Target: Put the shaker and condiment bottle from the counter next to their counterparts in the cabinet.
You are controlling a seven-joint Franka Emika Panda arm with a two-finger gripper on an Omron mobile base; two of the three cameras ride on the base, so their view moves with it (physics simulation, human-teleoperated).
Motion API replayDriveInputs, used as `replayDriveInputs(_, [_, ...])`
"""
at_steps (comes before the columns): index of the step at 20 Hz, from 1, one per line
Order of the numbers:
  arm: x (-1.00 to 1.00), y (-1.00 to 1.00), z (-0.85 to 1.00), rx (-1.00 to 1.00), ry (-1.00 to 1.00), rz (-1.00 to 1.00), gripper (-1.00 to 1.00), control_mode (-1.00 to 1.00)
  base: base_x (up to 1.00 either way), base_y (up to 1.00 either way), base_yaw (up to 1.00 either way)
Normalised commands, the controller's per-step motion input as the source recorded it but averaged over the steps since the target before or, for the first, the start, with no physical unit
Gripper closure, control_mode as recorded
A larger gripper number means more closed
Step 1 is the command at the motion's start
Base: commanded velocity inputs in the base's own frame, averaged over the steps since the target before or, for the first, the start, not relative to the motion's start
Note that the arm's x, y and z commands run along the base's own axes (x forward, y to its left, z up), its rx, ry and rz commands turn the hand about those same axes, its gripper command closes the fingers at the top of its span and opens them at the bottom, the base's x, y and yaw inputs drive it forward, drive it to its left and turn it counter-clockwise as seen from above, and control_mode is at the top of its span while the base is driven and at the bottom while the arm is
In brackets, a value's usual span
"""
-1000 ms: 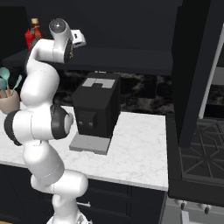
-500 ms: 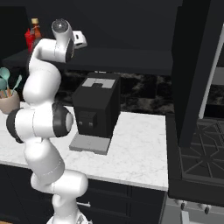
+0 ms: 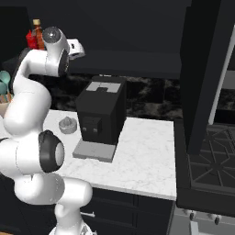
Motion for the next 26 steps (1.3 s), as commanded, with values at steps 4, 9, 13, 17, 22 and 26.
replayDriveInputs(4, [-1.0, -0.02, -0.43, 0.02, -0.21, 0.0, -1.0, -1.0, 0.0, 0.0, 0.0])
replayDriveInputs(9, [-1.0, -0.1, -0.63, 0.04, -0.27, 0.0, -1.0, -1.0, 0.0, 0.0, 0.0])
replayDriveInputs(13, [-1.0, -0.15, -0.76, 0.03, -0.27, 0.0, -1.0, -1.0, 0.0, 0.0, 0.0])
replayDriveInputs(17, [-1.0, -0.14, -0.74, 0.02, -0.29, 0.0, -1.0, -1.0, 0.0, 0.0, 0.0])
replayDriveInputs(22, [-1.0, -0.14, -0.66, 0.01, -0.23, 0.0, -1.0, -1.0, 0.0, 0.0, 0.0])
replayDriveInputs(26, [-0.88, -0.01, -0.43, 0.0, -0.03, 0.0, -1.0, -1.0, 0.0, 0.0, 0.0])
